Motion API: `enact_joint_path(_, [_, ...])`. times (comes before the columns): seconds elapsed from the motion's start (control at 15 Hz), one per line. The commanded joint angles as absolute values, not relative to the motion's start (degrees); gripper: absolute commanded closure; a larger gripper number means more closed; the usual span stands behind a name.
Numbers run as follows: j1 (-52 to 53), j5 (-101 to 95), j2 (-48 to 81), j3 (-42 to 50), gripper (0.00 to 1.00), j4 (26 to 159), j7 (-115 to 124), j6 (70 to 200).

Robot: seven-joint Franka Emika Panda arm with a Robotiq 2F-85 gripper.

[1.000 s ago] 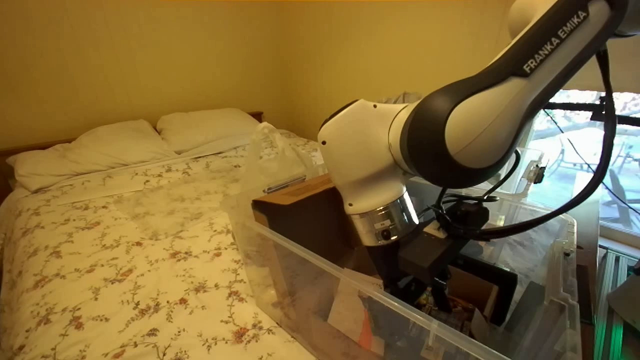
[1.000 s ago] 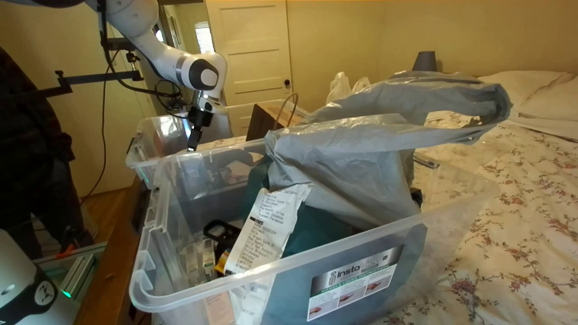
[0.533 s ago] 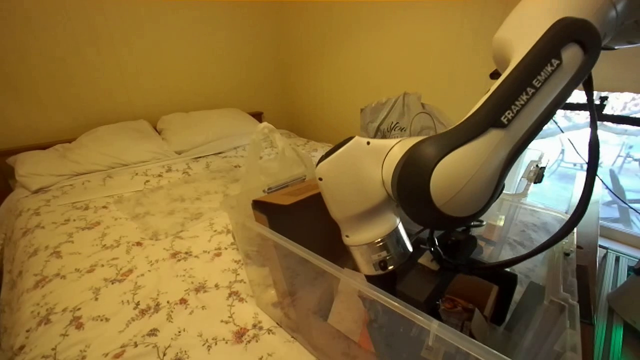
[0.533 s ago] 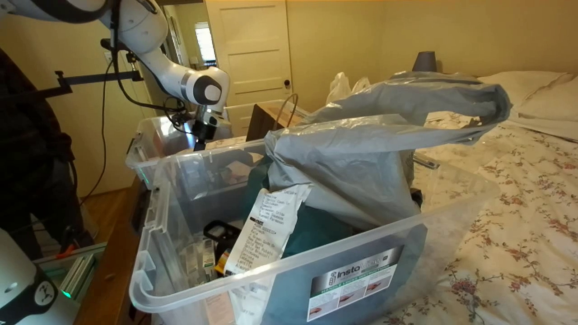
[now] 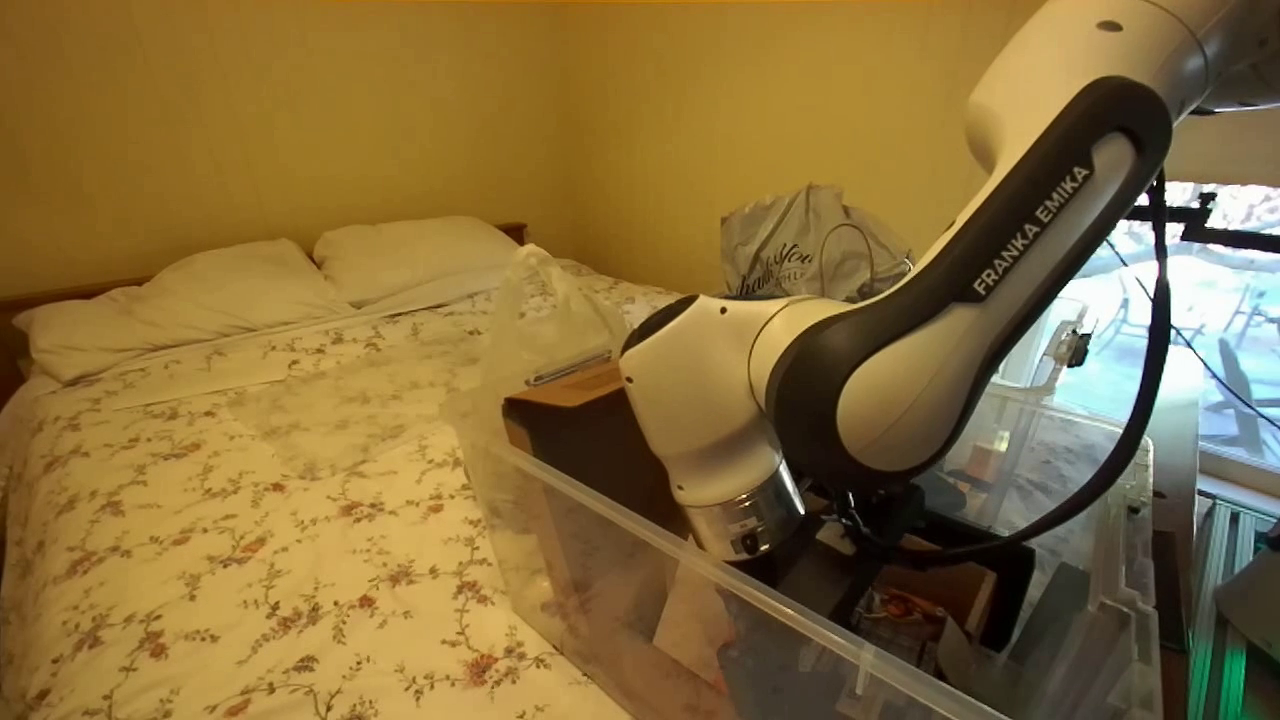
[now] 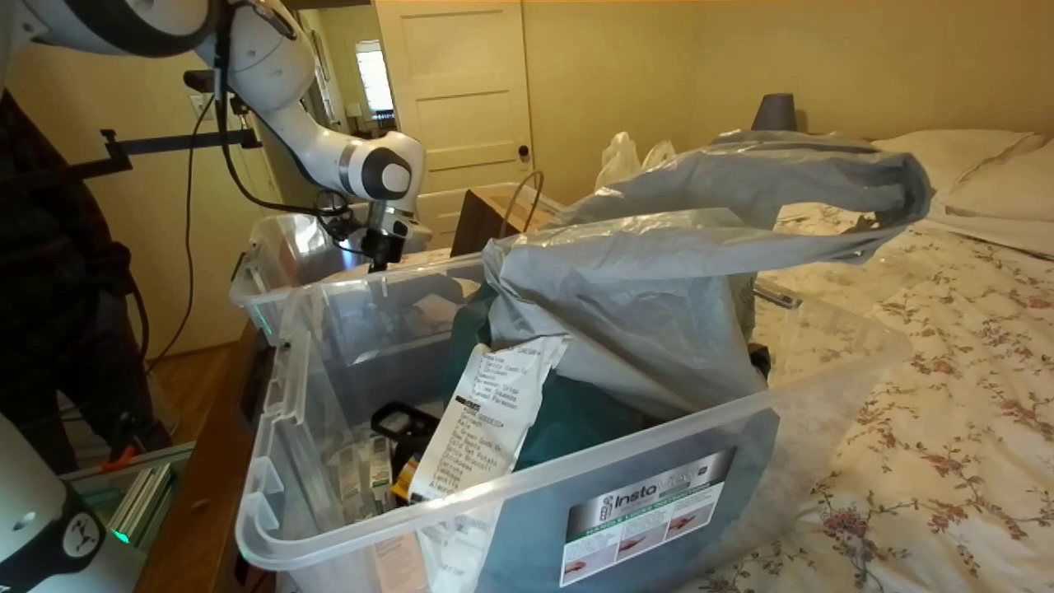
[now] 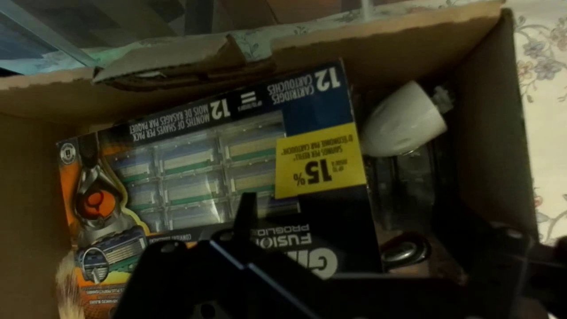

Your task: Move the black object from the basket on the left to the basket on the right

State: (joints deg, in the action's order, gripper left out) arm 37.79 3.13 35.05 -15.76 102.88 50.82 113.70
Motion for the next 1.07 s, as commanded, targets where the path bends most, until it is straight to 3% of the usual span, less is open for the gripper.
enact_joint_path(0.0, [39.3, 0.3, 33.8, -13.3, 0.0, 103.7, 51.3, 113.5])
enact_joint_path(0.73, [38.4, -1.2, 35.0, -11.8, 0.0, 104.2, 47.5, 111.8])
enact_joint_path(1.0, [40.3, -4.0, 29.4, -10.5, 0.0, 108.4, 52.6, 110.5])
